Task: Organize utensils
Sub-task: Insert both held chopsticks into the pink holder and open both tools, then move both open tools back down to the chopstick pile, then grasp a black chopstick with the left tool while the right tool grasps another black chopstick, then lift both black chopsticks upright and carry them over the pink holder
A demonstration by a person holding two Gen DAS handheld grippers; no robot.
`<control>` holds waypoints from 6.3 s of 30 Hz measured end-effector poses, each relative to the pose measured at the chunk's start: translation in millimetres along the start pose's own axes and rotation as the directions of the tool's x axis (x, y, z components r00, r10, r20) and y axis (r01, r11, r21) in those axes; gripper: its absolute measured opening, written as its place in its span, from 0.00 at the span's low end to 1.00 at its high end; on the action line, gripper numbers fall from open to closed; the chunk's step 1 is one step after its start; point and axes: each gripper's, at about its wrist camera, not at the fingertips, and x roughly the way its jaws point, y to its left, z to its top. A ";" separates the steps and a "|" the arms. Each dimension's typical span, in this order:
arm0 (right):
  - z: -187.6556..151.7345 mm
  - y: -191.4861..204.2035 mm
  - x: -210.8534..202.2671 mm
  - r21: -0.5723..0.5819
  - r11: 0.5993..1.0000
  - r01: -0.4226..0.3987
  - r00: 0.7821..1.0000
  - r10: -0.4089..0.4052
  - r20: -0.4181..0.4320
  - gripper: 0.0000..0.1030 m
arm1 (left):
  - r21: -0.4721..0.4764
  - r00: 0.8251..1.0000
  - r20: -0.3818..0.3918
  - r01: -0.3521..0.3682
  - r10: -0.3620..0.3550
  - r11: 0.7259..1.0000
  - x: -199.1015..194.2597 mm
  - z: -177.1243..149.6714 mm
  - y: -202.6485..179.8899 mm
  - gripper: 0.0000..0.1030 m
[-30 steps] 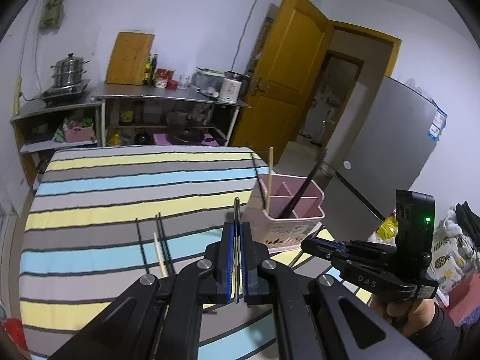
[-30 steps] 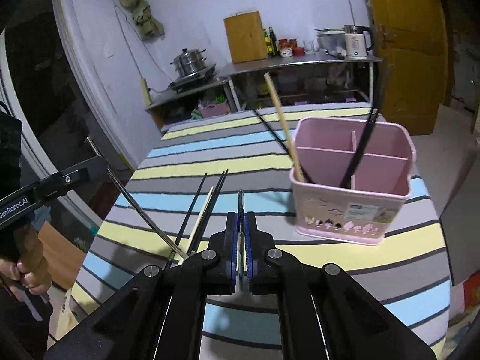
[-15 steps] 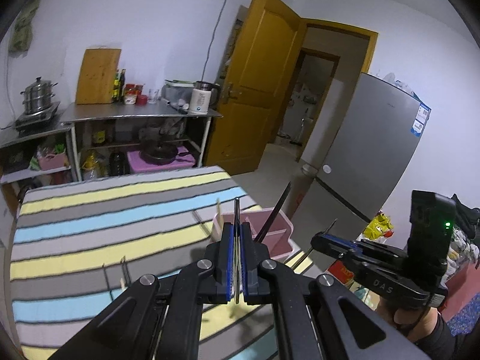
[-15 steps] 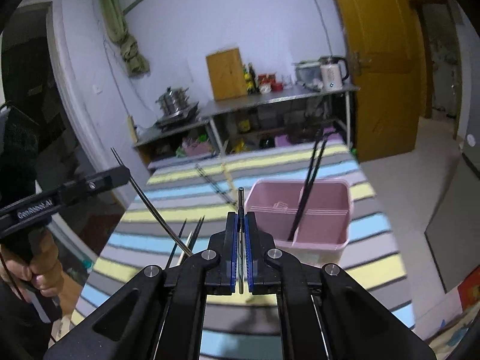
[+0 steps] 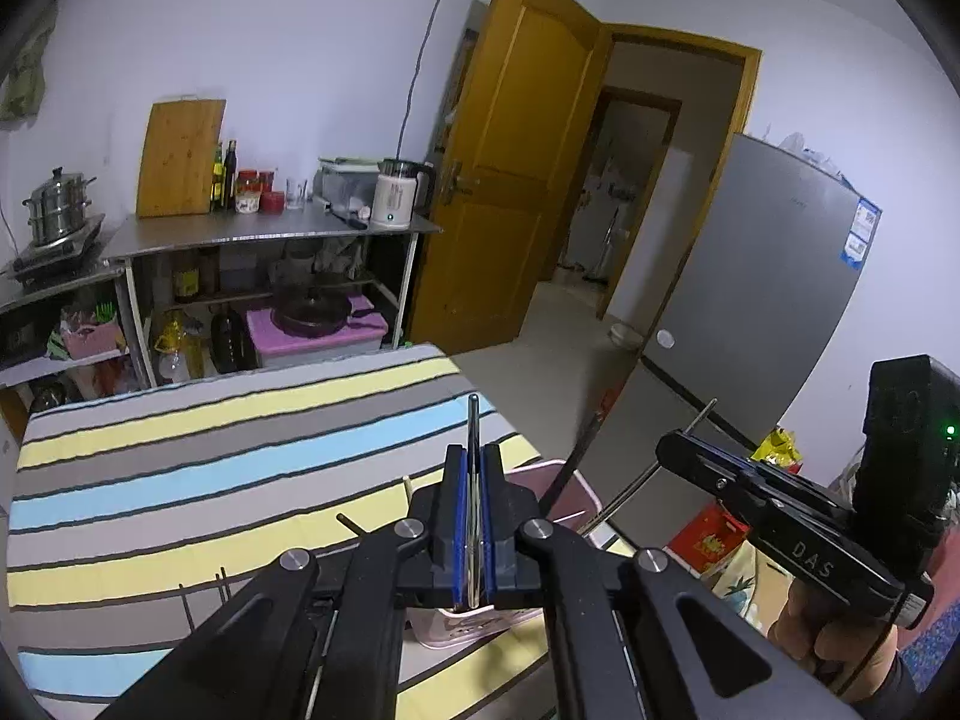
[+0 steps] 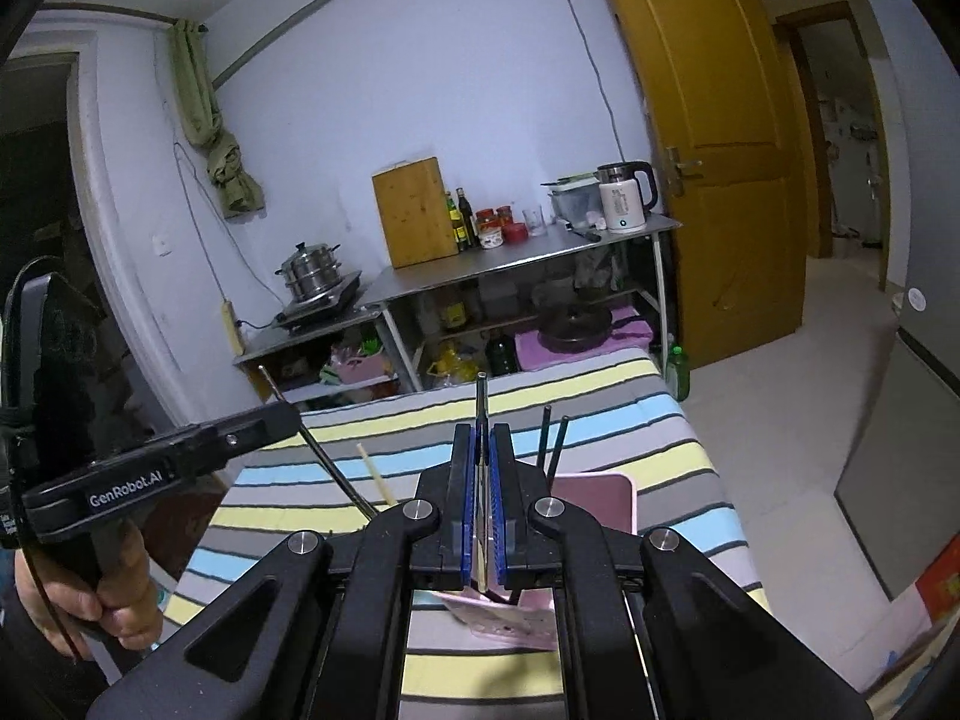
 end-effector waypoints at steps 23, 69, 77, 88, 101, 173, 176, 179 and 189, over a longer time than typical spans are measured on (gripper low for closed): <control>-52.0 -25.8 60.2 0.032 0.999 0.028 0.984 -0.022 -0.179 0.05 | -0.019 0.988 -0.157 -0.020 0.017 1.000 71.3 -55.6 15.1 0.04; -130.7 50.7 24.6 -0.016 0.993 -0.118 0.960 0.110 -0.256 0.11 | -0.207 0.966 -0.123 -0.249 0.227 0.946 -60.0 -187.1 122.3 0.05; -147.6 69.6 59.9 -0.024 0.989 -0.148 0.937 0.133 -0.322 0.11 | -0.232 0.942 -0.184 -0.320 0.282 0.918 -23.1 -198.6 167.8 0.10; -167.0 94.1 107.2 -0.047 0.983 -0.180 0.907 0.147 -0.395 0.11 | -0.230 0.926 -0.233 -0.349 0.296 0.908 34.3 -195.9 203.0 0.16; -172.0 115.2 180.5 -0.046 0.980 -0.194 0.879 0.153 -0.451 0.11 | -0.155 0.906 -0.230 -0.394 0.355 0.906 47.5 -199.0 206.7 0.10; -108.8 152.8 155.9 -0.122 0.971 -0.206 0.917 0.148 -0.370 0.05 | -0.263 0.956 -0.098 -0.294 0.278 0.919 -54.4 -140.1 186.7 0.04; -100.3 152.0 134.5 -0.123 0.970 -0.212 0.927 0.159 -0.338 0.05 | -0.256 0.963 -0.069 -0.268 0.259 0.929 -72.8 -134.2 171.9 0.04; -93.7 148.5 112.8 -0.117 0.969 -0.218 0.935 0.173 -0.309 0.05 | -0.252 0.971 -0.049 -0.241 0.236 0.937 -86.8 -130.9 160.2 0.04; -83.3 135.3 70.7 -0.097 0.970 -0.224 0.948 0.194 -0.252 0.05 | -0.219 0.978 -0.017 -0.205 0.206 0.954 -114.1 -122.0 130.0 0.04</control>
